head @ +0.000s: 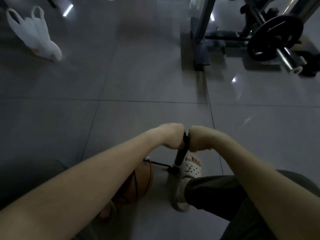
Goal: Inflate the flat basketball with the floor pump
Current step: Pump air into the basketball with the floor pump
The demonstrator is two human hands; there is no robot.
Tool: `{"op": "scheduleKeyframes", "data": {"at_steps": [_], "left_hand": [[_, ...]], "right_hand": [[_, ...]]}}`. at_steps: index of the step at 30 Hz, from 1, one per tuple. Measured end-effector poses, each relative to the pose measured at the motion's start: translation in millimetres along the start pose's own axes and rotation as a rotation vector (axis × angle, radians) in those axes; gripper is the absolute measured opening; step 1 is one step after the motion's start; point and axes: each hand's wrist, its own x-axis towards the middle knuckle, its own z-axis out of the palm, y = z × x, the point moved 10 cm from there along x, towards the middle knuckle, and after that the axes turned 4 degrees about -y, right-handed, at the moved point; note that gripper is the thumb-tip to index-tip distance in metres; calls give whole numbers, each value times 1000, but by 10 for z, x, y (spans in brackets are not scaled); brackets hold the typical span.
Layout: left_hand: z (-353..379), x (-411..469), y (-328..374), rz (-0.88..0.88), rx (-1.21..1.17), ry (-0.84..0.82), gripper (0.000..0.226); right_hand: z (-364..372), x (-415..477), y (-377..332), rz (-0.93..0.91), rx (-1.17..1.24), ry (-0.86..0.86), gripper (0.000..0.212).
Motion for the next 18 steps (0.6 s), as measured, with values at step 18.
{"op": "scheduleKeyframes", "data": {"at_steps": [18], "left_hand": [[-372, -307, 125, 97, 8, -46, 18]], "right_hand": [[-382, -384, -93, -34, 39, -71, 7]]}}
